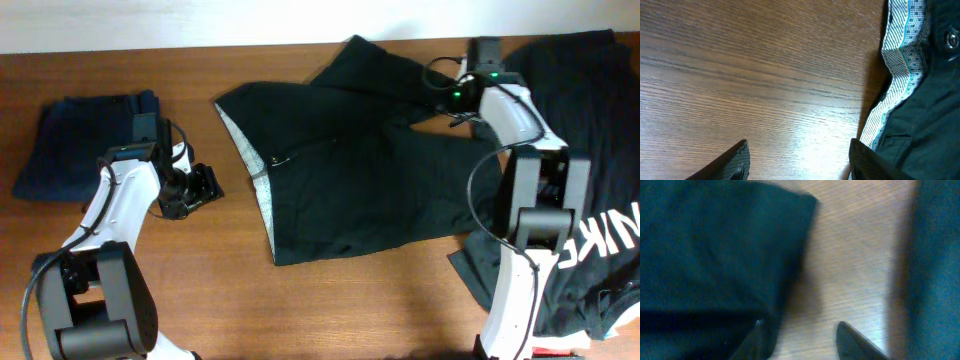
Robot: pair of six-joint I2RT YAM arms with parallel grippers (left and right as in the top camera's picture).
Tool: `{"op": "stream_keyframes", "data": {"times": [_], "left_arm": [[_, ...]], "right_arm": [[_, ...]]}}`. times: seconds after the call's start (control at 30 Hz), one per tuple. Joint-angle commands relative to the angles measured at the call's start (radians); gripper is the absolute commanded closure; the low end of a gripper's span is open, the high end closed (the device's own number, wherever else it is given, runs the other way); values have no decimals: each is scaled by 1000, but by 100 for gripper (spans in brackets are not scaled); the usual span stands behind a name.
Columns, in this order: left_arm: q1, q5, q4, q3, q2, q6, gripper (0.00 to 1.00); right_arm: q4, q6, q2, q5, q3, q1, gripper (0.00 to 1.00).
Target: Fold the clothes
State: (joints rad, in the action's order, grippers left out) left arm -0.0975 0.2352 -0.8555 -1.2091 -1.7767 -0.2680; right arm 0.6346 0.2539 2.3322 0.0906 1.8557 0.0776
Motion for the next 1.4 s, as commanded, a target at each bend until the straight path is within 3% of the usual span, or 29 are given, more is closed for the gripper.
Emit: {"op": "stream_keyframes", "data": {"times": [0.0,0.1,0.17,0.2,0.3,0.4,0.47,0.53,0.6,0.67,0.8,0.83,1.0,1.1,1.27,1.3,1.37], "left_arm": [[0,63,-34,-7,-7,9,31],[3,117,-114,-7,-7,40,26],[33,136,-159,-6,-7,46,21],[77,138,-176,-2,-7,41,19],[172,140,-190,13,-7,-34,19],[307,147,-180,89,-7,-225,18],[375,168,-156,155,-7,-351,18],[438,232,-15,255,-7,-515,18],[472,200,116,308,-7,-631,18],[475,137,204,320,-7,-702,18],[475,145,211,325,-7,-820,20],[475,132,211,328,-7,-820,26],[475,121,163,351,-7,-872,33],[475,20,163,351,-7,-935,41],[473,-44,71,352,-7,-940,80],[453,-93,18,352,-5,-915,94],[386,-129,-23,352,7,-823,99]], "right_arm": [[154,-13,-44,29,-4,5,42],[265,-9,-152,30,-4,65,42],[353,-10,-259,29,-4,100,34],[474,-10,-344,30,-4,129,1],[678,-13,-406,48,-4,153,2],[857,-13,-406,55,-7,159,1],[883,-13,-406,55,-7,159,1],[899,-13,-406,55,-7,159,1],[900,-35,-406,55,-7,158,1],[903,-40,-406,51,-7,159,1],[904,-40,-406,2,-7,159,1],[903,-39,-406,2,-7,159,1],[902,-40,-406,2,-14,159,1],[895,-40,-406,2,-29,159,1],[896,-35,-406,3,-81,159,1],[900,-35,-406,3,-109,159,1],[899,-35,-406,8,-185,158,1]]}}
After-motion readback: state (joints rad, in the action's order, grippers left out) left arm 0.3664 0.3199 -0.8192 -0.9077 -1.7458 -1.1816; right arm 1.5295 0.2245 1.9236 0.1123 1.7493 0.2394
